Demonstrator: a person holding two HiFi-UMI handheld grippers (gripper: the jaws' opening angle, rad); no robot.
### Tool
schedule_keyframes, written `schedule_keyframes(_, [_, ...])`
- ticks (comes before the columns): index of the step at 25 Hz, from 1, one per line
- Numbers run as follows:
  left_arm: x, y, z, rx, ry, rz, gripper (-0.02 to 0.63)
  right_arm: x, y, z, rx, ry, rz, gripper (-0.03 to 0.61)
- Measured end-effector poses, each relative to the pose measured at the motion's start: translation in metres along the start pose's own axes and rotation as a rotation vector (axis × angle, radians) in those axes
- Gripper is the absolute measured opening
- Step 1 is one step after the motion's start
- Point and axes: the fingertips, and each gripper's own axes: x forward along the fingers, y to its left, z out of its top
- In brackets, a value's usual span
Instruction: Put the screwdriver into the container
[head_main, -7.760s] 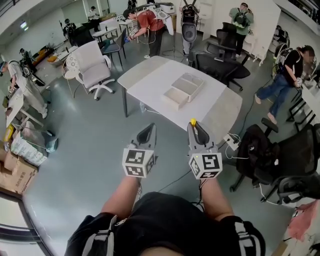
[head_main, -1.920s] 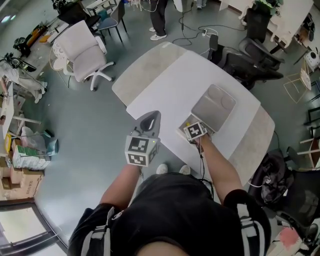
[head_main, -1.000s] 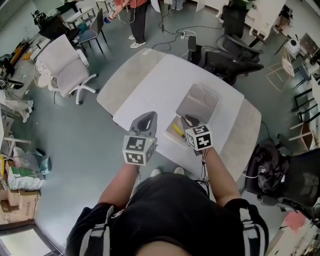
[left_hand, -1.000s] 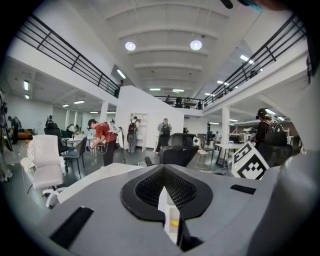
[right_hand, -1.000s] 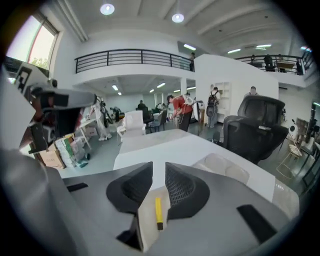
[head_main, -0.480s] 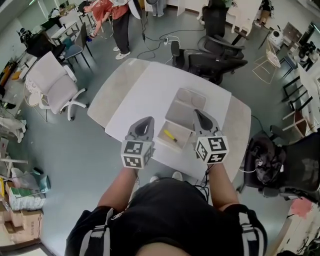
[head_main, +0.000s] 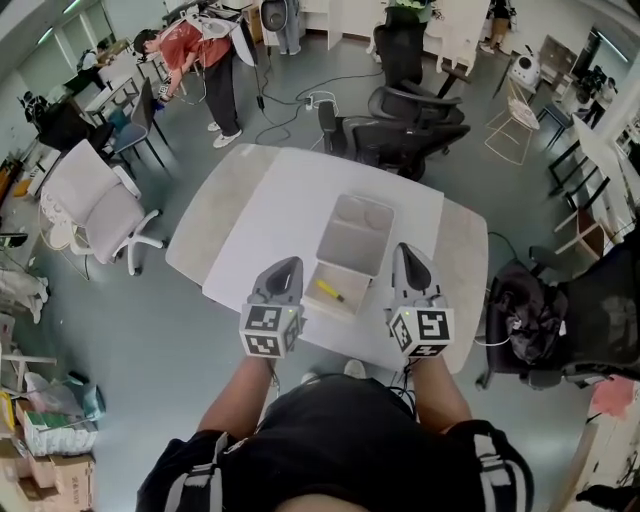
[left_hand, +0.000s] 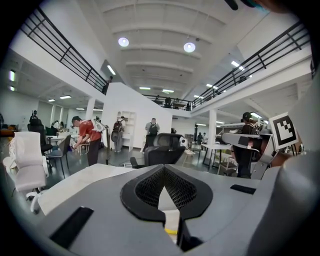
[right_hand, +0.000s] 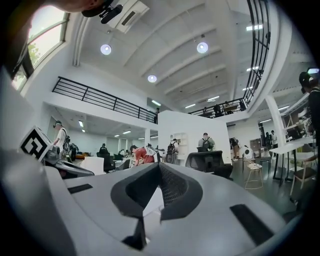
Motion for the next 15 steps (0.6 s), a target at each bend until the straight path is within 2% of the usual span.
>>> schedule_keyframes(15, [0.004, -0.016, 0.004, 0.002, -0.01, -0.03, 0.012, -0.006, -0.007, -0.002, -0.032, -0.001, -0.02, 0.012])
